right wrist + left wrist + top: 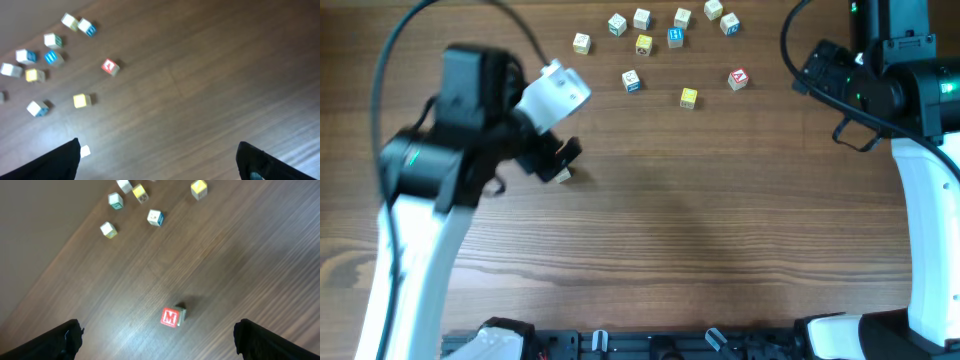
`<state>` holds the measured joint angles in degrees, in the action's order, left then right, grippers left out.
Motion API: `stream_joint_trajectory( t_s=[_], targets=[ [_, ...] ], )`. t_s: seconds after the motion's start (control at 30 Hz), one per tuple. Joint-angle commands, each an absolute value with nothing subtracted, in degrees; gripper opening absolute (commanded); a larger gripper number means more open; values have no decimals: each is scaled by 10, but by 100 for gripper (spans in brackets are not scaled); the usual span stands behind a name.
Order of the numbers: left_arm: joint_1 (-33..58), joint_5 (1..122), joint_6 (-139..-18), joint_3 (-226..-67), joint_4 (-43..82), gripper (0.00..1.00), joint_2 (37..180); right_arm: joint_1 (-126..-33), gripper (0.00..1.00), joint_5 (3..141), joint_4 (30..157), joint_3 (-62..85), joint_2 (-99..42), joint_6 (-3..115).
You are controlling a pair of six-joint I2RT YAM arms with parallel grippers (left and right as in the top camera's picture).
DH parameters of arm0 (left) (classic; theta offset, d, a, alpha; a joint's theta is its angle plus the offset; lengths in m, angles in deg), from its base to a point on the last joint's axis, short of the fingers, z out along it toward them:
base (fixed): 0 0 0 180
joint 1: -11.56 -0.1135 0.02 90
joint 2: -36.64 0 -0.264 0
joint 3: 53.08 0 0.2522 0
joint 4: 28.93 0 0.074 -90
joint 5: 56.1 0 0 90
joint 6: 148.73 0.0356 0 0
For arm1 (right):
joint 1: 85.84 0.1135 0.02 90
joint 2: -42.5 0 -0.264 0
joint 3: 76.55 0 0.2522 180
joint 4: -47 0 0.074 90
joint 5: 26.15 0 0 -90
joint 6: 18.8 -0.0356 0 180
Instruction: Form a tower
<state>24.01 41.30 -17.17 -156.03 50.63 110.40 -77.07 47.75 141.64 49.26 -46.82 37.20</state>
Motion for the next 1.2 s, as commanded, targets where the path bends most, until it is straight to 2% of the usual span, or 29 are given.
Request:
stream_joint_trajectory(
  t_s=[0.0, 0.17, 0.23, 0.3, 0.33, 0.37, 0.43, 0.5, 0.53, 0.73, 0.9, 1.07, 1.17],
  targets=[
    [243, 422, -201, -1569, 566, 100, 1020, -774, 100, 506, 1397, 491, -474, 361],
    [243, 522, -203, -1569, 611, 100, 949, -774, 100, 527, 1370, 491, -474, 324],
    [243, 518, -203, -1569, 621, 100, 941, -774, 100, 528, 1366, 491, -474, 320],
    [235, 430, -320, -1569, 599, 100, 941, -774, 100, 549, 1346, 491, -475, 323],
    [216, 323, -462, -1569, 565, 100, 944, -773, 99, 623, 1300, 491, -482, 382],
    [202, 283, -517, -1569, 552, 100, 946, -770, 100, 690, 1270, 491, -491, 442],
    [153, 237, -639, -1569, 522, 100, 948, -748, 100, 794, 1233, 491, -530, 487],
    [93, 233, -710, -1569, 509, 100, 951, -710, 100, 801, 1226, 491, -578, 492],
    [32, 233, -750, -1569, 503, 100, 955, -671, 100, 807, 1221, 491, -614, 517],
    [-156, 272, -791, -1569, 546, 100, 984, -525, 100, 792, 1169, 499, -702, 562],
    [-164, 287, -791, -1569, 579, 100, 1031, -439, 100, 726, 1173, 574, -759, 562],
    [-164, 319, -791, -1569, 569, 100, 1040, -412, 100, 735, 1257, 762, -899, 576],
    [-164, 319, -791, -1569, 576, 100, 1040, -388, 99, 727, 1260, 776, -951, 575]
  ],
)
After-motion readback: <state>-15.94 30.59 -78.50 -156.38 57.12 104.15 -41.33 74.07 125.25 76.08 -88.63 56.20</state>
